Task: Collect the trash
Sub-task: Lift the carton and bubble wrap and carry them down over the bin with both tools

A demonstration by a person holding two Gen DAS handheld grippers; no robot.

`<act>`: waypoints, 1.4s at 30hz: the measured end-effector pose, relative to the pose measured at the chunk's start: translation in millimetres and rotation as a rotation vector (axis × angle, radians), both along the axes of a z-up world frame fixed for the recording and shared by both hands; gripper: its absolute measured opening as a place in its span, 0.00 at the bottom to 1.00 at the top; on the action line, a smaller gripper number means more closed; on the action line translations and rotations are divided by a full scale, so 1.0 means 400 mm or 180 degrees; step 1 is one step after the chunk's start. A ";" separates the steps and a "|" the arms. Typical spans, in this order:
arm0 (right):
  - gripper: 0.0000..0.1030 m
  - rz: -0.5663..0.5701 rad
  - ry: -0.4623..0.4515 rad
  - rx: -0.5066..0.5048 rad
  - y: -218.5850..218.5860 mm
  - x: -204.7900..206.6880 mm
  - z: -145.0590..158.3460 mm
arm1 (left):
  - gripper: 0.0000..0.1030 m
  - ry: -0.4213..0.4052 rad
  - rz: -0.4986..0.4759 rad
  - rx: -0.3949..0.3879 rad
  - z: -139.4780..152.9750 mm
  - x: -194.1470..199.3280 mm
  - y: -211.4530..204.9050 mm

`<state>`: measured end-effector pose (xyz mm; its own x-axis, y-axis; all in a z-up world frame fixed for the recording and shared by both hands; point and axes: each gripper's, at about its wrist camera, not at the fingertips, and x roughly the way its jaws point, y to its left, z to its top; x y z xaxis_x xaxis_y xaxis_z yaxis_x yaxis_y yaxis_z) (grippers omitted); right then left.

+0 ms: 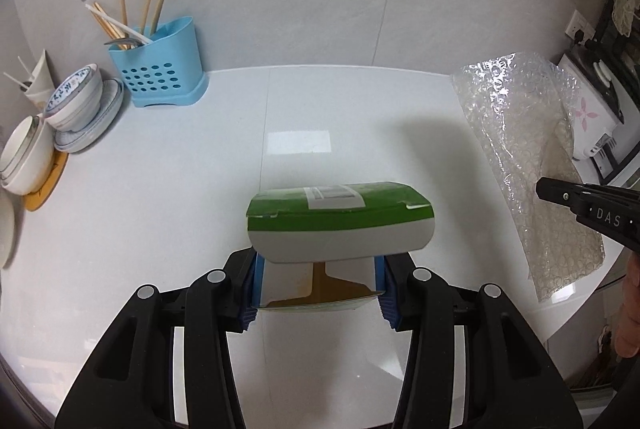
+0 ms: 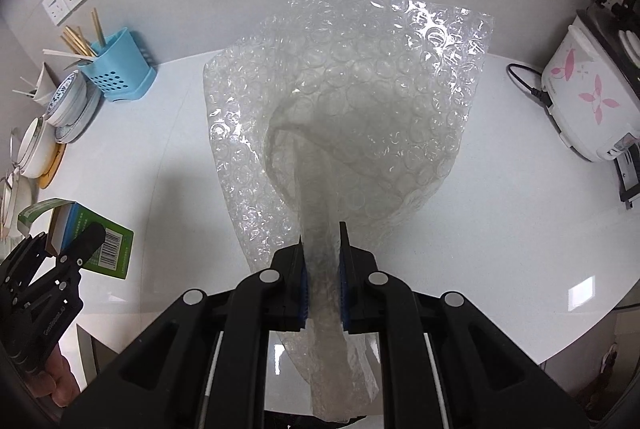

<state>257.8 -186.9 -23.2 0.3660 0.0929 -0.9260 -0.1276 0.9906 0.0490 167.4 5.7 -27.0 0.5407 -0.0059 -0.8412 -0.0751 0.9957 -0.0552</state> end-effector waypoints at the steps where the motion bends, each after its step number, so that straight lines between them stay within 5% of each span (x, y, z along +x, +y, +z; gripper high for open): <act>1: 0.10 0.0006 -0.0024 0.0005 -0.002 -0.013 0.004 | 0.44 0.0003 0.0005 0.0000 0.004 -0.009 -0.005; 42: 0.10 0.0191 -0.0497 0.0207 -0.115 -0.463 0.094 | 0.44 -0.0183 -0.0083 -0.0019 0.038 -0.368 -0.166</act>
